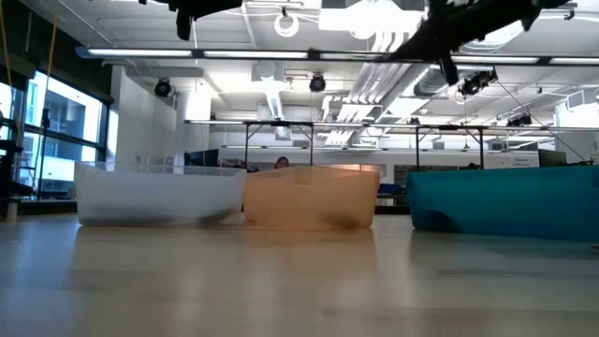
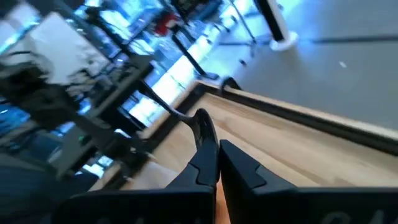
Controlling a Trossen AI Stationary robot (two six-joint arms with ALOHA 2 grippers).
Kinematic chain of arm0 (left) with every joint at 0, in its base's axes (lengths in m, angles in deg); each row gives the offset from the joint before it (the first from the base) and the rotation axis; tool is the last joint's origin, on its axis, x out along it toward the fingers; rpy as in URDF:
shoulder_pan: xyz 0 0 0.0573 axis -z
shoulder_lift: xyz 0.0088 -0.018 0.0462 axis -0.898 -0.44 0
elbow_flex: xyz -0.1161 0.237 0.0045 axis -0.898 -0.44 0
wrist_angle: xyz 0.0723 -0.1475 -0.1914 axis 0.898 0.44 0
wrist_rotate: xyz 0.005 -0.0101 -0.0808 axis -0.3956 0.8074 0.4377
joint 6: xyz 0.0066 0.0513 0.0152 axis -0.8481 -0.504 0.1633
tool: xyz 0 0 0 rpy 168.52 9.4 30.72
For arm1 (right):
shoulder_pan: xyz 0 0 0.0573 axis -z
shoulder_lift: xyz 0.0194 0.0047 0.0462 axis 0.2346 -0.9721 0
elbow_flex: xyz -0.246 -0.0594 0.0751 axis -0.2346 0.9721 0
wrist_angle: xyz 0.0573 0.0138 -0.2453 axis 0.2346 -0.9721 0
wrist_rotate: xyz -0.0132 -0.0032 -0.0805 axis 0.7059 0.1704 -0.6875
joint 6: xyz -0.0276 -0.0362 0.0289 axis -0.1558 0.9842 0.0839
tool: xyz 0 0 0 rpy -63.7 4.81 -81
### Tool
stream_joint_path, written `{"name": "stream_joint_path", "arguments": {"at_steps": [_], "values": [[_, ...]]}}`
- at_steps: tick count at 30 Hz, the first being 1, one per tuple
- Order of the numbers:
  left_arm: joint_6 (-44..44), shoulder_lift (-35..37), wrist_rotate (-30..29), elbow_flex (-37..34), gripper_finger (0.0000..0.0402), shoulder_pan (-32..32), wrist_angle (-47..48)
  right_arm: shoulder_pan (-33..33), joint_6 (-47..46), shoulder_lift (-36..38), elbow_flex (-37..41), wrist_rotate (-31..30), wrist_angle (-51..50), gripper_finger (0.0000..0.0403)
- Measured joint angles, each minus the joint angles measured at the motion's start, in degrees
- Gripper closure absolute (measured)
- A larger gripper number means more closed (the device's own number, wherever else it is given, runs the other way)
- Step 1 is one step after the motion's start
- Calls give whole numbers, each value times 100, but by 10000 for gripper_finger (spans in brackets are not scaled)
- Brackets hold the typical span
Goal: Sort silverware by color (type)
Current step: Put the black spoon into the orange bin
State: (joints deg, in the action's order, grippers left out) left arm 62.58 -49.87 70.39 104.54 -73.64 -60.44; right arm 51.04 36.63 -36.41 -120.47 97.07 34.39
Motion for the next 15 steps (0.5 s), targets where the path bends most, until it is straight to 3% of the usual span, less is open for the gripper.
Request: {"name": "stream_joint_path", "arguments": {"at_steps": [5,15], "values": [[0,0,0,0,401,0,-1,-536,271,316,-295,-337,-82,403],[2,0,0,0,401,0,1,-1655,784,305,-1136,-1721,-673,403]]}}
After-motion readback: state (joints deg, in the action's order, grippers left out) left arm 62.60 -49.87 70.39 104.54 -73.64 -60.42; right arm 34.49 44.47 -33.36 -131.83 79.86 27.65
